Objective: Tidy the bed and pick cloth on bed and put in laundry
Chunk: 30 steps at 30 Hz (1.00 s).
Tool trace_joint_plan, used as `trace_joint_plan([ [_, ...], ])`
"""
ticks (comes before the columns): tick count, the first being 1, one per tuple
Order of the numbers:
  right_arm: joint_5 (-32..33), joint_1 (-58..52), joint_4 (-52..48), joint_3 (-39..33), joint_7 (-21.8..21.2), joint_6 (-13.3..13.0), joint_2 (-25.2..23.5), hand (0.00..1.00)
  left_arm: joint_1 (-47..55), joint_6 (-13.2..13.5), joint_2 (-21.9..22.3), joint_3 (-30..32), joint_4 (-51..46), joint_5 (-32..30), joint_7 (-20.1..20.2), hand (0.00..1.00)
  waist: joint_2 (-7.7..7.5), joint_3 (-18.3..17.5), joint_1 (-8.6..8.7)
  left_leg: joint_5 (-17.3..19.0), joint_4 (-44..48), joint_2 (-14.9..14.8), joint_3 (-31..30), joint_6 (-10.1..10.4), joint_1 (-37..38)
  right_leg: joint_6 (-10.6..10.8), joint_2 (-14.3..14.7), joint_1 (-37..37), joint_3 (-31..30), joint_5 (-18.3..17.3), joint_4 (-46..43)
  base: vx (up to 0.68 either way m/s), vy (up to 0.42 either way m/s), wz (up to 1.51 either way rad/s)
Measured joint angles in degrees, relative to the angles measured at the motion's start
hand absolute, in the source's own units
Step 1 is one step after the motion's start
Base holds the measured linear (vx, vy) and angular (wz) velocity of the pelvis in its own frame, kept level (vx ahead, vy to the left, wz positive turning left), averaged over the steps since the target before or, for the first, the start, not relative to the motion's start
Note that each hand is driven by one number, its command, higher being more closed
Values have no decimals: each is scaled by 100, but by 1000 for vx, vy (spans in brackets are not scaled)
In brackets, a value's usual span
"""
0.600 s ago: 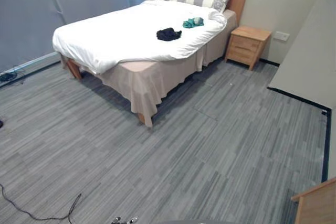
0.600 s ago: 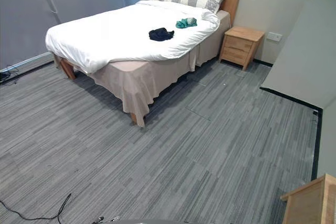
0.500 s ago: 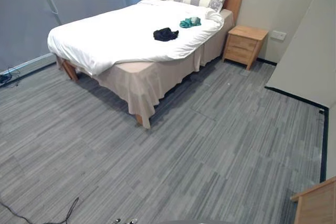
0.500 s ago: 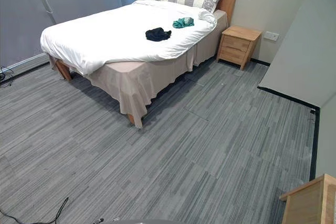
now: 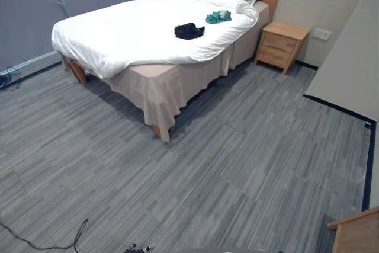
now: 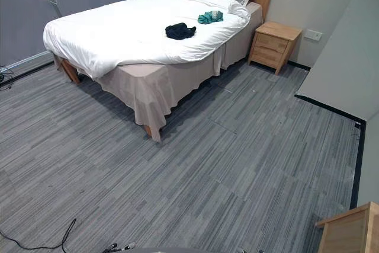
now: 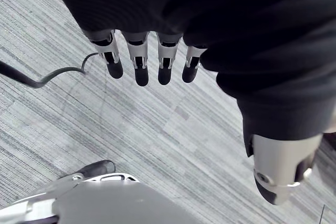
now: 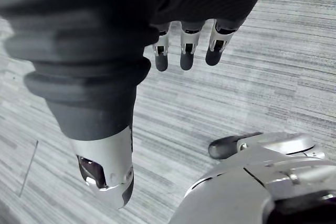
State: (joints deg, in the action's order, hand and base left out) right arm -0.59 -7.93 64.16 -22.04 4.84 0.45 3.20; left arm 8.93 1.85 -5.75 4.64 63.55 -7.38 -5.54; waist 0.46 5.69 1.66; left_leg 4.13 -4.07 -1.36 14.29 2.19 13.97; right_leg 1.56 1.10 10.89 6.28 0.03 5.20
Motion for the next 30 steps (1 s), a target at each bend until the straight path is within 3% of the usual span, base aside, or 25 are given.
trace_joint_plan([
  [16,-3,32,2,1,-8,8,-52,0,-26,8,-70,1,-3,16,1,0,-135,70,-46,-16,-110,-12,154,-30,-148,-26,41,-292,-154,-20,-65,-24,-49,-5],
  [18,-3,108,4,-10,-12,11,-67,0,-76,7,-98,2,-2,20,3,0,-122,123,-66,-11,-96,-33,224,-35,-219,-81,39,-650,-197,-323,-694,10,-34,-21],
  [20,-3,158,-32,-109,-21,11,-139,0,-245,6,-169,6,-2,63,7,0,-235,358,-67,150,-60,-27,296,-69,-194,356,-99,-1586,-127,-947,-2675,-3,-35,-16],
  [21,-2,174,-37,-196,-29,13,-162,0,-263,0,-193,16,3,72,10,0,-233,405,-83,226,-36,-17,303,-93,-202,406,-163,-1927,-119,-983,-3341,-32,-49,-7],
  [22,-1,198,-40,-297,-54,40,-204,0,-262,-21,-240,63,9,76,13,0,-300,467,-66,344,94,0,284,-98,-155,419,-379,-2480,7,-971,-4574,38,-49,13],
  [23,-1,87,-23,-300,-85,91,-226,0,-252,-40,-248,67,10,109,9,0,-326,483,-19,423,120,12,253,-105,7,404,-710,-2724,288,-1109,-5264,86,-41,25],
  [24,2,39,-5,-319,-98,110,-229,0,-249,-42,-244,70,13,112,8,0,-321,488,0,459,128,12,196,-112,73,367,-886,-2761,459,-1186,-5344,183,-12,28],
  [25,15,22,3,-482,-100,114,-272,0,-257,-42,-239,92,13,111,11,0,-315,488,63,545,204,-18,126,-75,151,352,-1121,-2833,656,-1273,-5058,177,-9,22],
  [26,26,25,-2,-504,-101,109,-275,0,-270,-42,-222,136,13,111,11,0,-299,487,97,599,260,-67,119,-62,154,333,-1153,-2848,701,-1261,-4653,363,-97,23],
  [27,25,33,-14,-503,-105,105,-241,0,-372,-41,-161,270,12,110,10,0,-224,497,135,719,316,-253,79,100,183,223,-1091,-2892,793,-906,-3096,385,-143,17],
  [29,29,58,-9,-501,-106,114,-215,0,-463,-39,-146,287,11,104,10,0,-171,535,200,774,309,-411,20,227,197,249,-979,-2913,812,-354,-1946,427,-193,26],
  [30,32,67,-7,-509,-100,114,-219,0,-549,-39,-127,361,13,98,15,0,-152,559,284,846,298,-537,-29,384,249,390,-964,-2954,762,138,-1125,641,-362,34],
])
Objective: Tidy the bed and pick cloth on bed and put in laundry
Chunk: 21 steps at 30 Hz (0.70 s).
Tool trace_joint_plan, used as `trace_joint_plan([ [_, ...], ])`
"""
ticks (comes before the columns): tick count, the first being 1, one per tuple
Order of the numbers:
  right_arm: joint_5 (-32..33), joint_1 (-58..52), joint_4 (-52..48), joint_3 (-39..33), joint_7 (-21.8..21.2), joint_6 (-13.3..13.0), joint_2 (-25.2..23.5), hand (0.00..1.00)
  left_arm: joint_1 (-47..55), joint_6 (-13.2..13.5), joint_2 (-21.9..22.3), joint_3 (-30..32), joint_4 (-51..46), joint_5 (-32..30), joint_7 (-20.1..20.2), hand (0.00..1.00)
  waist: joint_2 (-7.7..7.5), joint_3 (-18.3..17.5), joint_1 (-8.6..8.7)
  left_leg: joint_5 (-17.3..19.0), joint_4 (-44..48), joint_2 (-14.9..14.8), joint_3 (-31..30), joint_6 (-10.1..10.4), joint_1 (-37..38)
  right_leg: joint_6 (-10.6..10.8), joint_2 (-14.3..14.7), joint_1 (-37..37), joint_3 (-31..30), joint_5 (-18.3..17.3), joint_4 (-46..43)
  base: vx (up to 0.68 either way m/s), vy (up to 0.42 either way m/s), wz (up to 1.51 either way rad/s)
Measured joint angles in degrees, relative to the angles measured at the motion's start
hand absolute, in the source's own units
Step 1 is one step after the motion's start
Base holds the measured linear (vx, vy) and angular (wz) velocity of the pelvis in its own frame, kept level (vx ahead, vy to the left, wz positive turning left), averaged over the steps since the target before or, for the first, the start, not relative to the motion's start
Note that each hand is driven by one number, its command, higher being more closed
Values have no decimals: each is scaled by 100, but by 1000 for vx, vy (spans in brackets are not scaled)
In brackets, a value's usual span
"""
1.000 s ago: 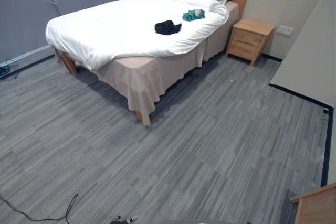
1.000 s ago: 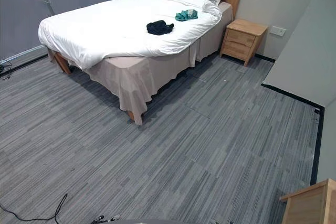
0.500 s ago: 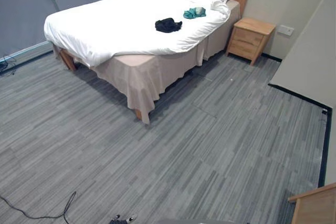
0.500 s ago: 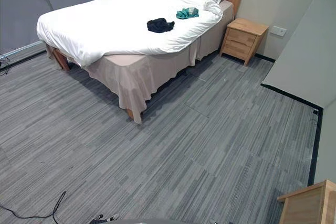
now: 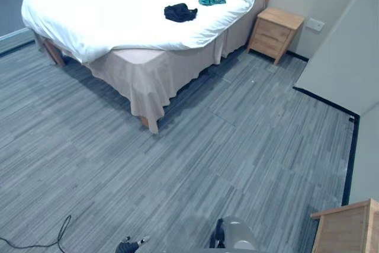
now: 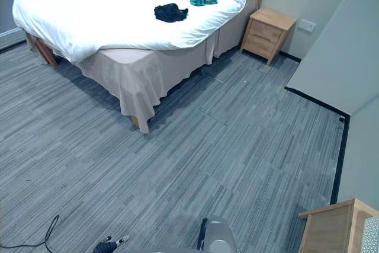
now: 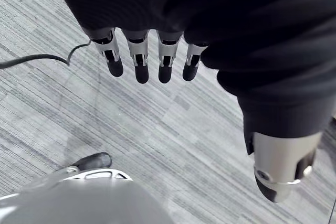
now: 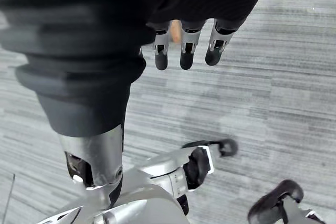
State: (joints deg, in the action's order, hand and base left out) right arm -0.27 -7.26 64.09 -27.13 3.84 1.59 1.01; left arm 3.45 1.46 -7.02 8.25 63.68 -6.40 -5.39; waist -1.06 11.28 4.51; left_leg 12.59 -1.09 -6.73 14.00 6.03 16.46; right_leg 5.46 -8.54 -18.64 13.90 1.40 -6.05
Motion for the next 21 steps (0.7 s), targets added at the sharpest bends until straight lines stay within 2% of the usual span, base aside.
trace_joint_plan([
  [1,19,-38,11,-38,-4,3,-2,0,-36,7,59,141,2,-8,4,0,8,12,31,115,-50,-96,16,169,159,61,19,-75,-83,198,161,667,-379,26],
  [2,30,-47,4,-132,-18,4,4,0,-38,6,134,222,6,-28,1,0,75,41,81,160,-101,-241,45,187,328,-23,76,-71,-69,547,-24,587,-306,1],
  [3,32,-33,-19,-262,-16,-7,5,0,-20,22,260,438,2,-50,12,0,183,78,87,10,39,-369,133,272,473,-190,213,-176,-76,611,-609,499,-262,-14],
  [4,28,-25,-34,-398,-16,-33,11,0,-33,69,346,600,-58,-56,19,0,205,90,86,-118,535,-483,189,278,374,-437,309,-219,-104,495,-930,695,-503,-25],
  [5,30,16,-44,-549,-17,-11,36,0,-38,99,456,714,-146,-50,16,0,292,97,86,-247,1773,-798,168,175,-95,-658,449,-52,-21,269,-971,561,-463,-27],
  [6,30,17,-50,-605,-18,0,20,0,-37,102,511,792,-198,-46,18,0,342,94,83,-444,2543,-995,133,97,-414,-714,534,74,-7,163,-921,564,-455,-26],
  [7,37,5,-83,-604,6,6,36,0,-35,112,627,843,-325,26,9,0,426,142,74,-1186,4191,-1412,-27,-163,-1112,-844,749,424,5,13,-750,587,-323,-39],
  [8,40,19,-105,-539,49,16,83,0,-35,134,712,858,-480,140,14,0,470,189,-19,-1220,5578,-1723,-68,-172,-1623,-991,940,804,-66,-65,-597,696,-377,-46],
  [9,44,24,-158,-444,87,18,85,0,-38,153,736,881,-577,176,7,0,439,226,-70,-1202,6063,-1788,-53,-171,-1815,-1043,1009,1039,-129,-104,-501,668,-326,-53],
  [10,52,75,-256,-297,125,14,58,0,-38,168,730,889,-718,209,-7,0,333,294,-112,-1109,6599,-1830,18,-139,-2135,-1106,1071,1527,-202,-165,-239,535,-231,-42],
  [12,82,190,-373,-109,150,11,43,0,-52,173,711,887,-864,252,-15,0,252,304,-245,-958,6484,-1768,303,-106,-2501,-1070,1086,2131,-349,-263,180,514,-188,-27],
  [13,82,316,-418,-95,151,8,54,0,-53,204,724,878,-918,355,-27,0,256,306,-280,-789,5945,-1597,420,-26,-2793,-1013,1062,2402,-374,-326,417,432,-98,-12],
  [14,81,521,-364,-104,148,5,77,0,-54,235,743,882,-962,396,-66,0,254,304,-332,-633,4979,-1351,581,107,-2894,-951,1004,2563,-407,-366,494,417,-57,-13],
  [15,81,618,-322,-103,149,3,86,0,-58,251,747,880,-965,421,-99,0,243,300,-388,-612,4351,-1218,733,139,-2892,-906,957,2667,-440,-399,550,445,7,-21],
  [17,78,833,-249,-105,147,-15,103,0,-62,258,758,831,-934,424,-111,0,225,289,-431,-696,2311,-753,1436,149,-2796,-708,791,2975,-328,-533,759,473,62,4],
  [18,63,803,-257,-103,146,-44,129,0,-62,255,764,750,-876,419,-106,0,271,260,-435,-1098,1453,-578,2296,-292,-2704,-557,741,3200,-121,-716,823,540,141,37],
  [20,25,729,-249,-102,146,-38,142,0,-61,250,774,754,-784,420,-102,0,334,203,-440,-1421,1311,-510,2812,-810,-2635,-446,778,3426,11,-942,802,541,185,51],
  [21,2,623,-197,-95,145,-21,129,0,-83,242,766,770,-665,422,-81,0,299,82,-441,-1333,1217,-301,2832,-1470,-2532,-285,720,3667,179,-1214,724,448,179,91],
])
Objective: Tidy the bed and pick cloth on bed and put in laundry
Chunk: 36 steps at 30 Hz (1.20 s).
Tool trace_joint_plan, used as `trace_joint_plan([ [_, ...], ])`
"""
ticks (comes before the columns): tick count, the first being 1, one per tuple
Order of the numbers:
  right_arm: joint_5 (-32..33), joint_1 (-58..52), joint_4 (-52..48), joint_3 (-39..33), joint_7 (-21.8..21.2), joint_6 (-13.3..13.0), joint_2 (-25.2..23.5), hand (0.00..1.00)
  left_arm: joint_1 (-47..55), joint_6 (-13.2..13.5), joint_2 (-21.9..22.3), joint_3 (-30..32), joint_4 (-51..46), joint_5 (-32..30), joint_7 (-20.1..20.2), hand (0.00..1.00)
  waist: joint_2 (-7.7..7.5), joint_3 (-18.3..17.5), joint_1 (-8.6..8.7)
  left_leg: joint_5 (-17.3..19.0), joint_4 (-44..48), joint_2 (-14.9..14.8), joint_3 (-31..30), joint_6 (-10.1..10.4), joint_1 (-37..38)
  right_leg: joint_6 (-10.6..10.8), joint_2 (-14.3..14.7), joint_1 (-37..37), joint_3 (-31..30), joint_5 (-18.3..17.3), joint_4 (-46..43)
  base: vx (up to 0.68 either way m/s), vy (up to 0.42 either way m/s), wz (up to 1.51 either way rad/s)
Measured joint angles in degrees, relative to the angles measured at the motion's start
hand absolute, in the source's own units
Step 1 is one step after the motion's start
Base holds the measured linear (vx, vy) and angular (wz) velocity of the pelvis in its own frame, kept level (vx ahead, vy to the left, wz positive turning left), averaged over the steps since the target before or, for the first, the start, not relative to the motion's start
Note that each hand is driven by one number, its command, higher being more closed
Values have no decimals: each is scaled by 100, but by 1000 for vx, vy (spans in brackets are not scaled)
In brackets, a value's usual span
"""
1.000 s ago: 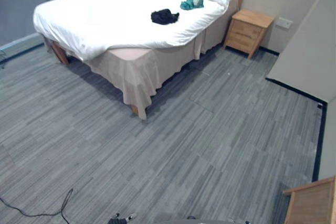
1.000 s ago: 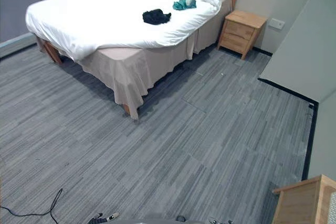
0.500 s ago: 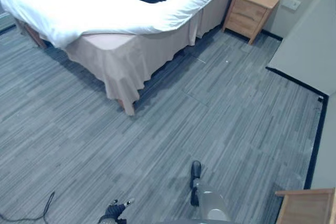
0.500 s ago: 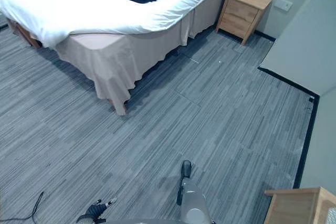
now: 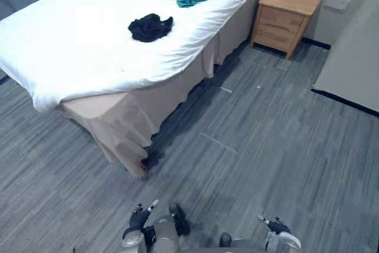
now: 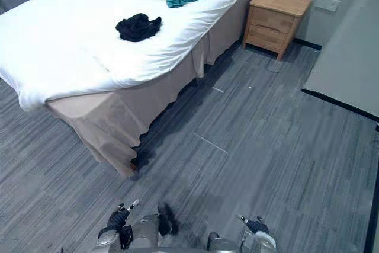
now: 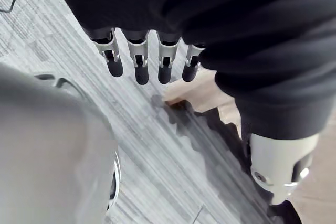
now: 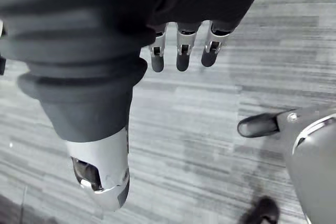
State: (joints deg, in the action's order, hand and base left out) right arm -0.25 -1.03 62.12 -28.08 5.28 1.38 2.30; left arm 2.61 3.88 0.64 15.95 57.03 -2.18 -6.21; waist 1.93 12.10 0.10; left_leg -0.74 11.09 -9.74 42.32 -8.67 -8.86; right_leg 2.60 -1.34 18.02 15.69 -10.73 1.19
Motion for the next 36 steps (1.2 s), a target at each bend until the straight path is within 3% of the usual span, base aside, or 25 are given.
trace_joint_plan([
  [1,-28,-75,51,100,-7,13,-78,0,-12,-14,-103,-16,23,-22,1,0,-233,-120,47,26,-140,289,-130,18,64,152,-251,-22,183,-107,-344,439,183,104],
  [2,-48,-129,79,167,-33,13,-84,0,14,-17,-160,-28,94,-32,6,0,-255,-194,38,112,-370,474,-303,72,186,252,-361,-245,246,-169,-1007,538,278,101],
  [3,-49,-141,82,159,-50,-3,-70,0,15,-29,-140,-42,172,-30,2,0,-275,-216,45,143,-582,642,-516,151,384,413,-563,-706,311,-128,-2341,621,316,103],
  [4,-47,-100,83,163,-51,-6,-66,0,10,-44,-192,-96,214,-43,12,0,-302,-217,83,246,-665,755,-843,193,559,910,-835,-1363,180,195,-3982,623,299,109],
  [5,-47,-96,80,167,-52,-14,-65,0,8,-86,-234,-174,234,-52,19,0,-315,-219,109,300,-662,792,-1006,198,642,1007,-907,-1619,92,247,-4626,625,173,188],
  [6,-43,-112,51,192,-50,-33,-47,0,6,-97,-312,-290,361,-71,58,0,-299,-206,194,358,-673,859,-1555,241,992,993,-1187,-2030,133,158,-5563,427,86,159],
  [7,-43,-114,48,216,-50,-37,-38,0,6,-99,-318,-289,375,-71,69,0,-288,-200,202,359,-681,864,-1615,244,1055,976,-1243,-2062,171,137,-5583,613,32,188],
  [8,-38,-103,45,235,-53,-59,-10,0,13,-109,-336,-297,385,-73,78,0,-254,-178,188,391,-725,873,-1835,305,1320,881,-1403,-2141,273,-34,-5445,290,-28,106],
  [10,-32,-98,26,236,-57,-100,-42,0,49,-116,-368,-312,384,-71,85,0,-270,-188,185,516,-765,814,-2238,515,1617,799,-1415,-2285,116,-220,-4630,460,-161,141],
  [12,-11,-86,-19,225,-57,-98,-87,0,77,-112,-418,-431,376,-71,91,0,-305,-210,191,625,-854,757,-2556,703,1734,830,-1180,-2331,-497,-174,-3119,358,-268,132],
  [13,42,-98,-12,206,-59,-92,-138,0,93,-111,-466,-451,373,-69,99,0,-441,-288,184,669,-926,832,-2669,836,1754,833,-1126,-2349,-1024,312,-1948,261,-340,103],
  [14,100,-110,59,195,-60,-87,-268,0,86,-110,-594,-431,311,-71,99,0,-765,-348,116,694,-1000,1025,-2789,955,1845,677,-1218,-2491,-1395,1411,-1390,276,-388,80],
  [15,144,-100,113,190,-62,-88,-285,0,75,-115,-633,-376,314,-70,86,0,-846,-362,60,711,-1067,1056,-2807,1035,1949,689,-1269,-2469,-1344,1068,-1524,300,-399,26],
  [17,239,-62,183,129,-61,-93,-112,0,159,-111,-288,-215,347,-73,87,0,-337,-452,72,757,-1132,578,-2778,1277,2014,521,-855,-2180,-1138,1139,-1011,299,-328,-7],
  [19,264,-68,180,78,-57,-92,-17,0,151,-113,-118,-182,403,-71,89,0,-125,-457,143,752,-1159,360,-2790,1413,2068,404,-613,-1926,-1000,1227,-642,236,-223,9],
  [22,302,-133,215,78,-48,-84,-4,0,105,-115,-140,-150,352,-57,69,0,-112,-470,210,672,-1248,161,-2795,1560,2116,294,-387,-1720,-848,1278,-342,112,-131,13],
  [26,304,-249,204,106,-32,-95,-24,0,117,-106,-245,9,-653,55,-81,0,-216,-455,178,656,-1246,109,-2813,1577,2036,219,-338,-1720,-783,1351,-175,33,-52,7],
  [28,304,-342,135,145,-21,-119,-31,0,120,-70,-557,144,-1632,59,-262,0,-207,-454,174,654,-1225,129,-2807,1574,1948,220,-345,-1702,-787,1443,-38,-48,-11,-2],
  [30,301,-518,-31,217,-17,-145,-36,0,86,149,-1003,487,-2550,62,-552,0,-172,-449,186,653,-1219,136,-2785,1573,1908,207,-332,-1678,-789,1565,139,-72,-23,-7],
  [36,301,-846,-62,211,-3,-212,43,0,-146,354,-1714,697,-3750,142,-1025,0,14,-436,192,651,-1213,145,-2727,1570,1820,194,-282,-1648,-813,1785,443,-67,-32,-5],
])
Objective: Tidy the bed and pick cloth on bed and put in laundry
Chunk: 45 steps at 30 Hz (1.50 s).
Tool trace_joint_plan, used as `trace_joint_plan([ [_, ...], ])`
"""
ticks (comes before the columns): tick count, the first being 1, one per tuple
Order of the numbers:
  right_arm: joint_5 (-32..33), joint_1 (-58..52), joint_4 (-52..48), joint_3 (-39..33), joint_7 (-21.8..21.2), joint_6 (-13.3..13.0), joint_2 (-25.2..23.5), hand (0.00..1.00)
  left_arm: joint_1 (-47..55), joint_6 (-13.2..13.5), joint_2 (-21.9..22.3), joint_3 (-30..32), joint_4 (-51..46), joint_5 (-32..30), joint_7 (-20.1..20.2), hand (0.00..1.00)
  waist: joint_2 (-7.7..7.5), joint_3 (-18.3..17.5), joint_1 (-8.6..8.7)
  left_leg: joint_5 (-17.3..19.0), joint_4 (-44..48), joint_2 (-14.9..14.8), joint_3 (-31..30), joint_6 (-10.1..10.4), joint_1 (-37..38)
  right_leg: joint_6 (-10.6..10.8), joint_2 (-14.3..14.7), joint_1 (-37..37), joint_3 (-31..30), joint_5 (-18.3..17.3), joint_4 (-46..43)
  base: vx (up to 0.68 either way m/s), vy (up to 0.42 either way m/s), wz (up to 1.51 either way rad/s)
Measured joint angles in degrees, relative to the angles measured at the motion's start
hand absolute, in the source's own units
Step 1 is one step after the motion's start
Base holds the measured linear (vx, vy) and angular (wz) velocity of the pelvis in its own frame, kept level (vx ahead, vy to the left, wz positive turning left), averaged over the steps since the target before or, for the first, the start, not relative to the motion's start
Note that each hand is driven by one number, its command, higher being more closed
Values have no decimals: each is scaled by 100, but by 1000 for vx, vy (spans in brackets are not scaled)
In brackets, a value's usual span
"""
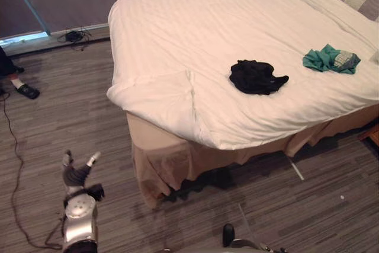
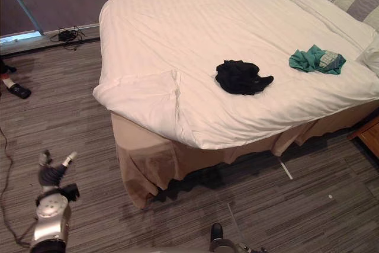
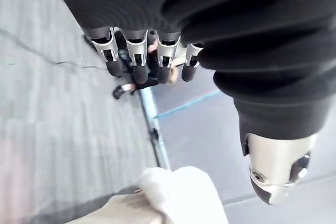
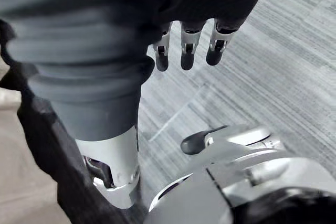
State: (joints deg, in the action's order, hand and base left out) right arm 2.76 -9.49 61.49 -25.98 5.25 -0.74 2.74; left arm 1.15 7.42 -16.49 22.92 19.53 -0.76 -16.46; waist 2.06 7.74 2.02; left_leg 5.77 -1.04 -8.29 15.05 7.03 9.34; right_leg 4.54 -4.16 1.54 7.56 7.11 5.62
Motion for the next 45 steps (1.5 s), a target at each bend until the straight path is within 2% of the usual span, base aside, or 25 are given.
trace_joint_plan([
  [3,3,7,-202,-4,-4,-7,-6,0,-375,18,-200,-49,-198,-20,-20,0,53,18,5,-13,55,-46,145,16,-250,-38,4,-302,-147,93,-3,-103,-39,-21],
  [8,218,263,-774,56,57,-78,-6,0,-2279,11,-1039,-966,-163,-316,-208,0,-161,493,27,-10,559,-132,403,25,-1381,-133,4,-1458,-474,338,-249,-157,-71,-23],
  [10,330,300,-934,220,107,-137,3,0,-2793,-10,-1190,-1167,-48,-473,-277,0,-203,669,25,-17,618,-155,490,32,-1521,-128,16,-1609,-539,392,-249,-129,-83,-19],
  [16,654,449,-1877,869,255,-416,-53,0,-5434,-271,-1905,-2194,1104,-916,-387,0,-272,1382,136,-28,1042,-236,748,54,-2509,-155,15,-2521,-767,679,-241,-79,-41,-11],
  [18,806,461,-2138,1029,286,-523,-108,0,-6071,-353,-1973,-2403,1539,-1045,-371,0,-300,1537,198,-21,1275,-308,922,45,-2776,-138,13,-2752,-783,726,-245,-52,-1,4],
  [19,835,461,-2265,1130,351,-570,-134,0,-6413,-413,-1983,-2540,1825,-1114,-354,100,-308,1630,212,-4,1410,-359,1017,18,-2930,-159,19,-2856,-784,755,-250,-51,2,3],
  [24,1020,550,-2608,1315,384,-654,-156,0,-6870,-558,-1959,-2498,2636,-1577,-54,100,-340,1916,203,256,2063,-731,1348,-19,-3336,-158,198,-3209,-948,759,-457,-37,-13,-18],
  [29,1215,571,-2876,1299,371,-636,-96,0,-6903,-596,-1940,-2141,2792,-2045,410,100,-343,1932,183,390,2315,-936,1494,-82,-3292,-157,290,-3140,-951,758,-574,-22,-40,-9],
  [32,1256,568,-3676,1298,384,-547,80,0,-6426,-593,-1829,-2004,2776,-2184,537,100,-343,1931,172,510,2408,-979,1536,-154,-3052,-154,295,-2868,-974,754,-559,-33,-44,-7],
  [34,1244,580,-4636,1239,483,-537,366,0,-5770,-593,-1764,-2001,2472,-2221,646,100,-315,1898,170,516,2365,-981,1550,-160,-2738,-86,273,-2546,-929,685,-541,-15,-52,6],
  [36,1136,589,-5216,1091,633,-566,665,0,-4963,-564,-1626,-1977,2233,-2206,645,100,-286,1667,149,451,2241,-965,1594,-106,-2545,-148,246,-2367,-839,632,-523,13,-51,17],
  [37,1048,596,-5320,996,691,-567,722,0,-4709,-556,-1557,-1935,2150,-2197,644,0,-277,1572,138,414,2176,-940,1590,-85,-2487,-174,235,-2325,-789,613,-524,46,-41,22],
  [38,871,594,-5476,752,800,-570,822,0,-4051,-513,-1372,-1773,2001,-2158,642,0,-269,1370,54,286,1948,-846,1568,-35,-2255,-180,207,-2147,-748,559,-510,70,-25,21],
  [42,343,636,-5496,513,917,-562,1040,0,-2525,-462,-1070,-1327,1644,-1942,623,0,-233,1002,21,21,1369,-527,1372,-3,-1744,-156,91,-1662,-601,516,-309,74,10,28],
  [44,28,814,-5479,503,925,-543,1215,0,-1633,-433,-680,-914,1617,-1673,516,0,-187,862,-11,-71,1118,-363,1197,-38,-1484,-154,-3,-1318,-451,516,-145,40,48,35],
  [45,-39,858,-5460,507,924,-541,1256,100,-1489,-406,-574,-856,1564,-1605,497,0,-181,853,-21,-78,1082,-341,1160,-37,-1428,-150,-12,-1241,-423,513,-123,9,57,30],
])
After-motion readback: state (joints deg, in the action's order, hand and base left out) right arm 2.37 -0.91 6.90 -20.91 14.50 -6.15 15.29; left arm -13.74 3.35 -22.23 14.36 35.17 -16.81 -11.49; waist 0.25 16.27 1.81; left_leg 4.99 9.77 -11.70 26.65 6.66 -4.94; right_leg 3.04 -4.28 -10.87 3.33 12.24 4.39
